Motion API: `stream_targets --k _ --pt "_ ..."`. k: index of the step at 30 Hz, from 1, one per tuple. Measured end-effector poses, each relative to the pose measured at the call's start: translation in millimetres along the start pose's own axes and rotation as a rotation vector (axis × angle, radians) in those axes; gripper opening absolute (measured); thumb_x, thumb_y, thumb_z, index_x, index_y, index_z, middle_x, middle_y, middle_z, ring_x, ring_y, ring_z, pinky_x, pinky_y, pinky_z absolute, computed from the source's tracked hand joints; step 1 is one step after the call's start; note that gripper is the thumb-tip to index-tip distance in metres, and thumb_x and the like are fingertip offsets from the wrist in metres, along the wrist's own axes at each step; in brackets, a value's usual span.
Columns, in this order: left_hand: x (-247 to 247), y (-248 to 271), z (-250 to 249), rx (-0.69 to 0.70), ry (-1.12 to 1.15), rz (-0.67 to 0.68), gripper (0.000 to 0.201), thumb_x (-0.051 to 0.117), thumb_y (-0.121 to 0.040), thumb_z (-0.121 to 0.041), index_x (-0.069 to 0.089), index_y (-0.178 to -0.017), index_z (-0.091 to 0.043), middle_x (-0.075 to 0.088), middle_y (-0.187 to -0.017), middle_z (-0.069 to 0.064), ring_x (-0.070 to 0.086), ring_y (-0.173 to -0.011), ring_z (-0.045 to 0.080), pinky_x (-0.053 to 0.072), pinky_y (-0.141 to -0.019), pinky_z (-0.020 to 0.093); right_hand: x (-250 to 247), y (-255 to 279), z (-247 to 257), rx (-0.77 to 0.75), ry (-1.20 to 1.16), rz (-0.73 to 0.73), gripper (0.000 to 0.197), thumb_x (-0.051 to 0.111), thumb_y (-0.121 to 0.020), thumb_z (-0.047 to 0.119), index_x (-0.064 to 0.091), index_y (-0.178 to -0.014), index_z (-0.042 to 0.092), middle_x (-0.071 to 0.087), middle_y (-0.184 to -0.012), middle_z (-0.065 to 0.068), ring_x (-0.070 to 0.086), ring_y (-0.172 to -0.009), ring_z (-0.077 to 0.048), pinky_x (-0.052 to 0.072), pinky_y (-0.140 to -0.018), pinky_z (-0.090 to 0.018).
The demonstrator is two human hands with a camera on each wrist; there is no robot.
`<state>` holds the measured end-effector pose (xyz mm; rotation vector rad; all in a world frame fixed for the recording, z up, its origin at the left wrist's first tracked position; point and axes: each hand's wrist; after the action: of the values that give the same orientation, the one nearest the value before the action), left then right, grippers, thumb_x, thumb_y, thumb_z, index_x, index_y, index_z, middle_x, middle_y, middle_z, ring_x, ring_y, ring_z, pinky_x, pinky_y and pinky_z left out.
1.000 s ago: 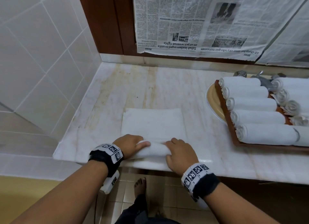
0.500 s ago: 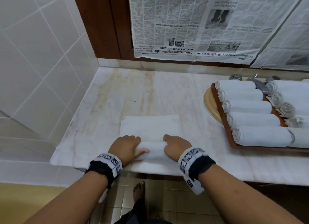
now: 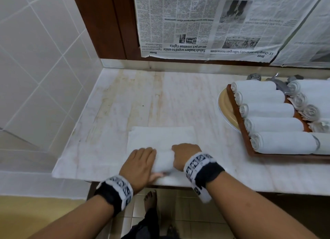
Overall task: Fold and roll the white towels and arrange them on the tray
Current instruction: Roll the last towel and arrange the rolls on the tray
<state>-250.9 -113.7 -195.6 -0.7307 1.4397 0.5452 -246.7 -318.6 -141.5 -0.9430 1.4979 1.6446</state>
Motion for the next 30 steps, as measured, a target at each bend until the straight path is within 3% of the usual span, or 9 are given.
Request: stream_targets --k 2,5,8,11,15,17,21,26,30 --pt "10 11 -4 -0.031 -0.04 0.015 0.087 0.042 -0.078 -0.077 0.058 -0.121 -0.003 0.063 -0.106 0.013 0.059 -0.087 0.031 0.047 -0.081 0.042 -12 -12 -3 -0.016 -0.009 0.07 0.035 0.055 -0.093 0.028 0.06 -0.125 0.014 0.062 -0.124 -0.011 0.059 -0.114 -0.033 0.048 -0.092 -0.042" --pt "-1 -8 8 -0.111 0.034 0.108 0.089 0.028 -0.076 -0.09 0.062 -0.101 -0.013 0.062 -0.085 0.005 0.06 -0.07 0.026 0.046 -0.062 0.035 -24 -30 0 -0.017 0.048 0.153 0.033 0.052 -0.095 0.026 0.062 -0.124 0.013 0.063 -0.126 -0.009 0.059 -0.115 -0.031 0.047 -0.096 -0.041" --pt "-14 -37 35 -0.159 0.241 0.318 0.107 0.013 -0.061 -0.102 0.056 -0.114 -0.019 0.065 -0.104 0.002 0.062 -0.089 0.023 0.047 -0.075 0.034 -27 -38 9 0.007 0.216 0.03 0.039 0.041 -0.095 0.029 0.052 -0.131 0.018 0.054 -0.134 -0.009 0.052 -0.121 -0.031 0.03 -0.111 -0.052" --pt "-25 -62 58 -0.272 0.502 0.531 0.083 0.041 -0.069 -0.092 0.059 -0.113 -0.024 0.065 -0.114 -0.003 0.06 -0.102 0.02 0.047 -0.09 0.037 -12 -22 21 -0.007 0.202 -0.141 0.056 0.049 -0.091 0.028 0.031 -0.143 0.019 0.036 -0.142 -0.011 0.038 -0.13 -0.035 0.006 -0.117 -0.063" --pt "-33 -87 68 -0.259 0.559 0.674 0.06 0.054 -0.074 -0.081 0.06 -0.099 -0.027 0.064 -0.103 -0.007 0.058 -0.095 0.015 0.046 -0.086 0.033 6 -9 23 0.025 0.132 -0.175 0.082 0.069 -0.074 0.023 0.025 -0.143 0.02 0.038 -0.135 -0.007 0.037 -0.128 -0.033 0.009 -0.117 -0.059" --pt "-33 -89 68 -0.201 0.422 0.595 0.065 0.049 -0.076 -0.082 0.059 -0.106 -0.025 0.062 -0.107 -0.005 0.059 -0.094 0.018 0.044 -0.081 0.033 -1 -19 18 0.035 0.073 -0.192 0.066 0.067 -0.076 0.023 0.036 -0.134 0.023 0.045 -0.127 -0.005 0.044 -0.12 -0.03 0.022 -0.113 -0.051" --pt "-19 -75 62 -0.001 0.02 0.073 0.081 0.048 -0.07 -0.084 0.061 -0.107 -0.012 0.059 -0.095 0.006 0.059 -0.073 0.027 0.047 -0.064 0.036 -33 -60 14 0.025 0.068 -0.103 0.032 0.057 -0.084 0.038 0.053 -0.114 0.027 0.061 -0.109 0.001 0.058 -0.099 -0.024 0.038 -0.089 -0.039" --pt "-8 -90 71 -0.078 0.001 0.214 0.079 0.074 -0.052 -0.074 0.059 -0.102 -0.015 0.062 -0.083 0.004 0.059 -0.066 0.026 0.05 -0.059 0.036 -59 -99 3 0.068 -0.055 0.129 0.036 0.053 -0.085 0.033 0.058 -0.119 0.021 0.066 -0.112 0.0 0.063 -0.099 -0.024 0.05 -0.084 -0.035" --pt "-26 -130 98 -0.071 0.176 0.466 0.065 0.064 -0.063 -0.076 0.051 -0.11 -0.033 0.062 -0.098 -0.01 0.061 -0.084 0.016 0.046 -0.072 0.03 -44 -80 2 0.071 -0.13 -0.195 0.054 0.056 -0.07 0.036 0.048 -0.121 0.019 0.052 -0.116 -0.004 0.053 -0.106 -0.028 0.035 -0.103 -0.043"
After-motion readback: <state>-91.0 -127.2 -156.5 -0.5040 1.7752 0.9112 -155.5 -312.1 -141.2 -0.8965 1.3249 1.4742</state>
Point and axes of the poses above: each hand's wrist, its own y-axis away from the middle knuckle, its own x-axis out of the palm, z = x × y
